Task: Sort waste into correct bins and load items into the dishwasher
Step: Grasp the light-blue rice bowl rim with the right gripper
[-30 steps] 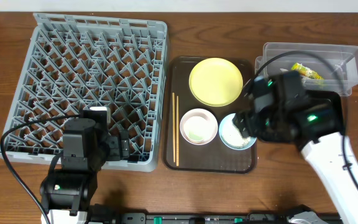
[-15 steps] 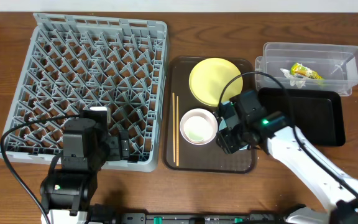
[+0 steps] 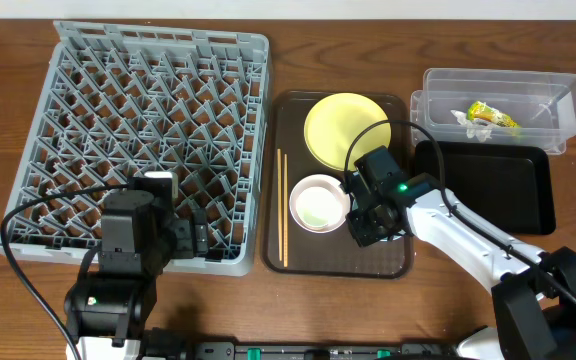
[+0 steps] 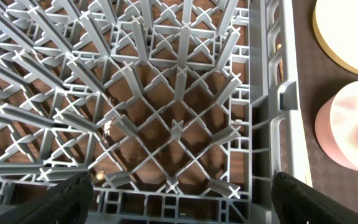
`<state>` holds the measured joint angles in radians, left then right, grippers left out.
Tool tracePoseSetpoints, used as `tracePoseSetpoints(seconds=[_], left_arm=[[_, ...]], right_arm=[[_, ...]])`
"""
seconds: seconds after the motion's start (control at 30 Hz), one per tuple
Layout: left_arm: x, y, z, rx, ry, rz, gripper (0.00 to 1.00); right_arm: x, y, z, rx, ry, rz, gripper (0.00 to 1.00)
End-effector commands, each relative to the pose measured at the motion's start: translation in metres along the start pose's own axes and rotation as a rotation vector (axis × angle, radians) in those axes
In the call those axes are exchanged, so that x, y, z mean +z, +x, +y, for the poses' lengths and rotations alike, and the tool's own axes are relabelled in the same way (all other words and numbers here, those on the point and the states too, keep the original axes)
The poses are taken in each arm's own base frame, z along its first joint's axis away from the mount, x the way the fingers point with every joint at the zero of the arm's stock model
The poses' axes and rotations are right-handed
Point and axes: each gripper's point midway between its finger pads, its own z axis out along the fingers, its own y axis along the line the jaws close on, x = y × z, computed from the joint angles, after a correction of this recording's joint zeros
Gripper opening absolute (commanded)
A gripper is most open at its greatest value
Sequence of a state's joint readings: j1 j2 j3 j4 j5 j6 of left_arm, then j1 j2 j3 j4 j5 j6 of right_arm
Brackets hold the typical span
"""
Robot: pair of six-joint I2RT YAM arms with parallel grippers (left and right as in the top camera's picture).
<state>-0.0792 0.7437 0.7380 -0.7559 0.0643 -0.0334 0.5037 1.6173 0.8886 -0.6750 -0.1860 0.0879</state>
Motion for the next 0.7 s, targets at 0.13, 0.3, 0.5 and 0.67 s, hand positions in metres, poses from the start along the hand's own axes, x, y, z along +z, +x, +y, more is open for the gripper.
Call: tracePoseSetpoints(seconds=[0.13, 0.3, 0.5, 0.67], left_arm=[[-0.005, -0.007, 0.001, -0.016, -0.002, -0.019, 0.92], [-0.005, -0.007, 0.001, -0.016, -0.002, -0.019, 0.92], [-0.005, -0.007, 0.001, -0.016, -0.002, -0.019, 0.92], [-0.005, -0.007, 0.001, -0.016, -0.002, -0.02, 0.92]], right_arm=[[0.002, 0.001, -0.012, 0.075, 0.084, -0.003, 0.19], [0.002, 0.0, -0.014, 0.075, 0.092, -0.005, 0.08], [0.001, 0.0, -0.025, 0.117, 0.158, -0.013, 0.04], [0.0, -0.001, -0.029, 0.127, 0.179, -0.022, 0.01]])
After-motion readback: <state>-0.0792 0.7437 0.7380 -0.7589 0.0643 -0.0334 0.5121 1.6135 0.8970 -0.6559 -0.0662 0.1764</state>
